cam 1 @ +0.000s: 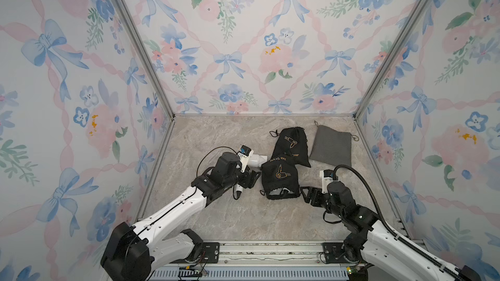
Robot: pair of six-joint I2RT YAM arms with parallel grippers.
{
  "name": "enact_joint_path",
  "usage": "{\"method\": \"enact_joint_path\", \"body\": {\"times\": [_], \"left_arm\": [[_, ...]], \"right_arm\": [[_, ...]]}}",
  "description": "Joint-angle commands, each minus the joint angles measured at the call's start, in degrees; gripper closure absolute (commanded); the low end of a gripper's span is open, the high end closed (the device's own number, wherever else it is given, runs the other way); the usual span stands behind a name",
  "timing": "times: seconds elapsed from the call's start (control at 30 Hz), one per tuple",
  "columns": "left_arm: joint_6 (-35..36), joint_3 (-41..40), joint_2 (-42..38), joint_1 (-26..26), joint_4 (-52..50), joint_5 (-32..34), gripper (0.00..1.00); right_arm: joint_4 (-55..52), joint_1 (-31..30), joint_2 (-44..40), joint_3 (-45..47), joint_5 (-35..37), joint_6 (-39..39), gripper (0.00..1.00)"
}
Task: Pack away hair dryers
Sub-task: Pull the drawstrings on both sides of the drawstring bag.
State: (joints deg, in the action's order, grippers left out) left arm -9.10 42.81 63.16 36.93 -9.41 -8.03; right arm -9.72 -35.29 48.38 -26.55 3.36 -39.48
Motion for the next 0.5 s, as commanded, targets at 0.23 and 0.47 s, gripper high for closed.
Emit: {"method": "enact_joint_path", "body": {"times": [0.23, 0.47], "left_arm": [[21.2, -2.6, 4.6, 7.1, -3.0, 0.1, 0.25], [23.8, -5.5, 12.2, 9.9, 1.6, 5.7, 0.29]], "right_arm": [[2.1, 2.0, -0.8, -0.7, -0.9, 0.7, 0.21], [4.3, 4.3, -3.2, 1.7, -2.4, -0.1, 0.21]]}}
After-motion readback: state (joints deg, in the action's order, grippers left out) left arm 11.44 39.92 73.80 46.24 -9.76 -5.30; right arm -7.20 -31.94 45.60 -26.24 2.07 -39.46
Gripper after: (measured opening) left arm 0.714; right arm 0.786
